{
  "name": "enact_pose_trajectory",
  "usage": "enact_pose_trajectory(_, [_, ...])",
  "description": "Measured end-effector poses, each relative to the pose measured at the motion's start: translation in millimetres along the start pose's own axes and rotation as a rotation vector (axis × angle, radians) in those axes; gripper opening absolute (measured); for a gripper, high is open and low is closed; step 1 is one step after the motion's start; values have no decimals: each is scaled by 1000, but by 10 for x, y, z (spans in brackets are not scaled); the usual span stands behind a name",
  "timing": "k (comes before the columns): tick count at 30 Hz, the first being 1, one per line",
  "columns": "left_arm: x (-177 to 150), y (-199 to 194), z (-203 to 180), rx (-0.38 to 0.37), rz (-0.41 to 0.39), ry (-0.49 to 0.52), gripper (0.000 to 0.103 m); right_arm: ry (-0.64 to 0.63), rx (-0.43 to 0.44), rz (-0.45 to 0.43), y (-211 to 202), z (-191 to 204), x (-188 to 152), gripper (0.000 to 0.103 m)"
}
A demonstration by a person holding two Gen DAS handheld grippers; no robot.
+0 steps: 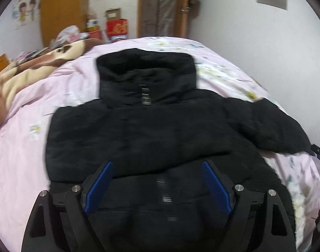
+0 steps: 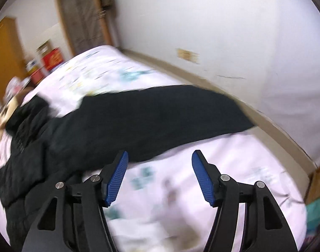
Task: Fold large clothes
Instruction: 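Lift the sleeve and fold it across the jacket front with the right tool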
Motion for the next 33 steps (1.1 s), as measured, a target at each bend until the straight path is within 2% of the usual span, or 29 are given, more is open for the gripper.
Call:
enact_pose_trajectory(3, [-75,43,-291,-44,24,7,86,81,-26,22,102,-406,13,72])
enact_pose_trajectory(5, [-109,84,-489,-65,38,21,86,163,-7,35,199,-634,18,73])
enact_pose_trajectory(9, [-219,110,-853,-93,48,57,86,230,-21,54,400,-908,36,77])
enact_pose_trajectory(12, [-279,188,-1003,-89,57,64,86,263,-21,94,558,-981,2,77])
enact_pose_trajectory(17, [-402,388,-1081,-66,100,86,86,283,4,109,735,-990,14,77])
enact_pose_trajectory(20, [-442,458,-1063,-52,109,99,86,273,-4,116,825,-991,44,77])
enact_pose_trajectory(24, [-426,509,-973,-46,120,67,86,281,-2,107,844,-978,57,76])
enact_pose_trajectory(25, [-423,516,-948,-46,120,59,86,282,1,101,860,-966,71,71])
enact_pose_trajectory(26, [-420,519,-925,-44,120,57,86,274,7,98,849,-953,72,59])
enact_pose_trajectory(28, [-419,514,-886,-45,120,58,86,253,-11,94,836,-930,94,47])
enact_pose_trajectory(30, [-415,501,-856,-45,116,60,86,219,-19,87,810,-894,138,21])
enact_pose_trajectory(33, [-393,475,-786,-32,111,48,86,208,-8,71,757,-878,207,10])
Point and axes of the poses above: each gripper's, at about its wrist camera, not at the fingertips, and y roughly the way its jaws point, z to its left, x to its top, the point moved 6 cm from there along y, roughly the way its jaws point, and after that the axes turned 12 degrees about -y, right-handed, at the moved point
